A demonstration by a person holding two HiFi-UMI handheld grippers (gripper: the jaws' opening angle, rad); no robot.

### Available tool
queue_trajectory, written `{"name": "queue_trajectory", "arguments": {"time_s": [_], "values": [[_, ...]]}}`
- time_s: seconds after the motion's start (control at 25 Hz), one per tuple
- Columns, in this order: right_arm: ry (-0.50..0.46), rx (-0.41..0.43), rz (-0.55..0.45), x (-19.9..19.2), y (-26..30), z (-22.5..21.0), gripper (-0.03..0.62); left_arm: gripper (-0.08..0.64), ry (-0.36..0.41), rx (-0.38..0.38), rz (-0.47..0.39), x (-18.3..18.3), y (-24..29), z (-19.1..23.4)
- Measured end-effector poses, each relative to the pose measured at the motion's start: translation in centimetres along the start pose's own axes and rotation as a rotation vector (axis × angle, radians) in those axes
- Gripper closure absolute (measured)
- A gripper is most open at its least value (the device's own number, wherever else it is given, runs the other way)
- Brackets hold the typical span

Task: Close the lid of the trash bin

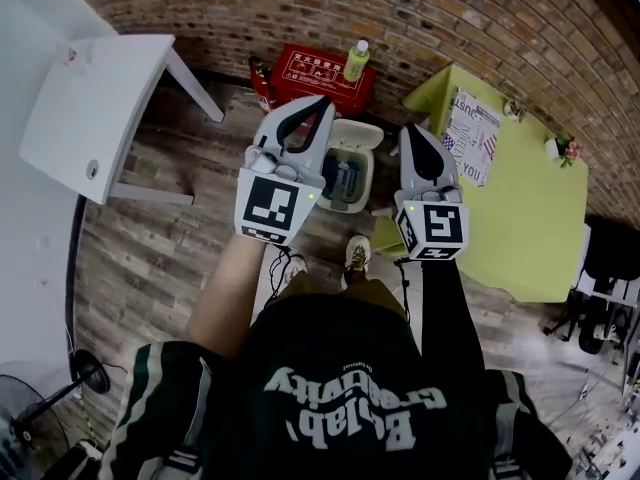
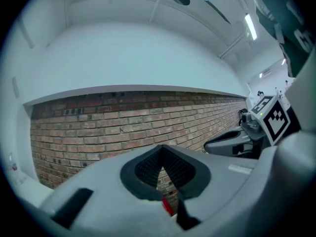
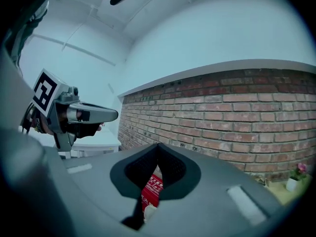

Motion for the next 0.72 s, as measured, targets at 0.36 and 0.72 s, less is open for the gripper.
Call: {"name": "queue_trajectory", "arguments": {"time_s": [0.36, 0.72], "values": [[0.033, 0.182, 0.009, -2.3, 4.6, -5.4, 0.581, 0.555, -0.073, 0.122, 0.042, -1.2, 5.6, -0.7], [0.09, 0.282, 0.026, -6.9, 7.1, -7.9, 0.581, 0.555, 0.014, 0.232, 0.134, -3.6, 8.2, -1.0]]}}
Point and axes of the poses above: the fingertips, and each gripper's own axes: y forward along the fingers, z to its left, x out of its top, the point moved 2 cm from there along -y, backward along the fingers, and after that the axes turned 3 degrees about z, right-handed, at the moved point
